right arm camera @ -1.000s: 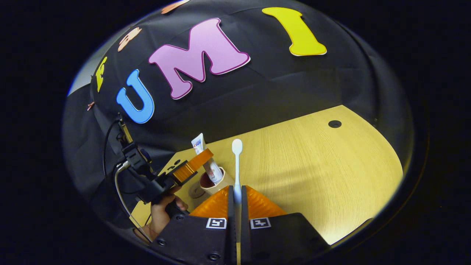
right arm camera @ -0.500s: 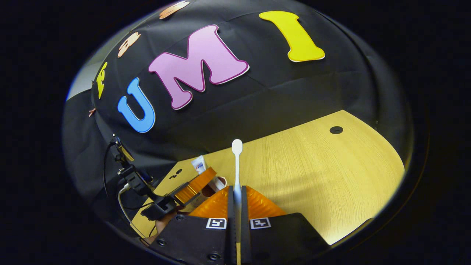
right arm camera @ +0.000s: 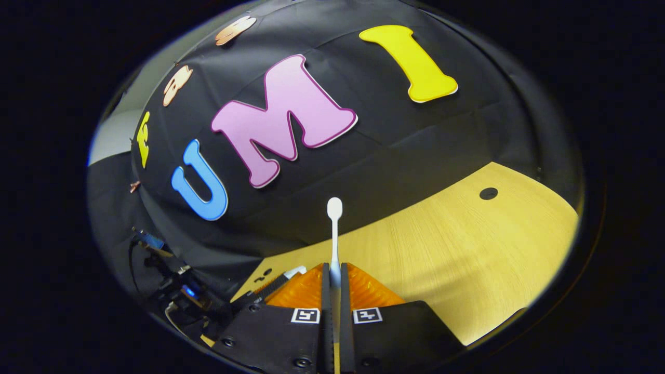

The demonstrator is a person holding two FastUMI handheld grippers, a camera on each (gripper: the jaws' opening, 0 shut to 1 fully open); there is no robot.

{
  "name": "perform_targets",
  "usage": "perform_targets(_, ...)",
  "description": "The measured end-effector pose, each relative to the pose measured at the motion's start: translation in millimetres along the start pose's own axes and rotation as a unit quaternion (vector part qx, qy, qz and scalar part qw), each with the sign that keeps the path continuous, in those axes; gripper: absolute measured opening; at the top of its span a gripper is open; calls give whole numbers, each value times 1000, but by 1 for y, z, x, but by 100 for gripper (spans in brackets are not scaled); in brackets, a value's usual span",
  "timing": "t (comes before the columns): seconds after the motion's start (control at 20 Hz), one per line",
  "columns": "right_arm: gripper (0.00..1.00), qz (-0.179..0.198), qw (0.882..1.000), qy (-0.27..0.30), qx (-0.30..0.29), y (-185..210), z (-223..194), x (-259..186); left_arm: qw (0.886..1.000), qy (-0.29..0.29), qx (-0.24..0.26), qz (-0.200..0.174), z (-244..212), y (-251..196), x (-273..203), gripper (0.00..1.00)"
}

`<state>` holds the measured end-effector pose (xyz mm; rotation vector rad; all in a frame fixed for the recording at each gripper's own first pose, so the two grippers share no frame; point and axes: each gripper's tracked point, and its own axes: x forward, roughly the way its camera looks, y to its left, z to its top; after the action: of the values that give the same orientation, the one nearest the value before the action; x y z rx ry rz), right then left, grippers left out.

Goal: Put the toothbrush and toothpaste on the desktop into the cup, then pick up the cup and place it on the coaster on the desktop.

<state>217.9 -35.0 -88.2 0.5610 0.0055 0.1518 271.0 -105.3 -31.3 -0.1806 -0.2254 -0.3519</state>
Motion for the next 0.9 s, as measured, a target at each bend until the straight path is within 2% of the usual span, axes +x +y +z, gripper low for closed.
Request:
perform_targets(0.1, 8, 9, 1000, -21, 17, 8, 7, 14, 1000, -3, 15, -3, 5, 0, -17, 74)
perform_targets(0.25, 8, 15, 999, -42, 25, 15, 10, 33, 1000, -7, -4, -2, 7, 6, -45, 83)
perform_targets(0.5, 8, 20, 998, -59, 2, 19, -1, 62, 998, -18, -58, 27, 2, 28, -82, 89)
perform_targets(0.6, 8, 22, 998, -56, -11, 18, -11, 70, 995, -41, -87, 35, 3, 40, -92, 89)
perform_targets(0.75, 8, 25, 998, -45, -34, 18, -28, 79, 982, -106, -130, 90, 20, 73, -108, 89)
perform_targets(0.8, 8, 26, 998, -41, -41, 18, -35, 81, 976, -130, -144, 98, 28, 80, -111, 90)
perform_targets(0.85, 8, 26, 998, -36, -49, 18, -41, 83, 970, -154, -160, 101, 36, 83, -113, 97)
perform_targets(0.9, 8, 26, 998, -31, -55, 18, -46, 84, 962, -178, -178, 108, 47, 89, -116, 97)
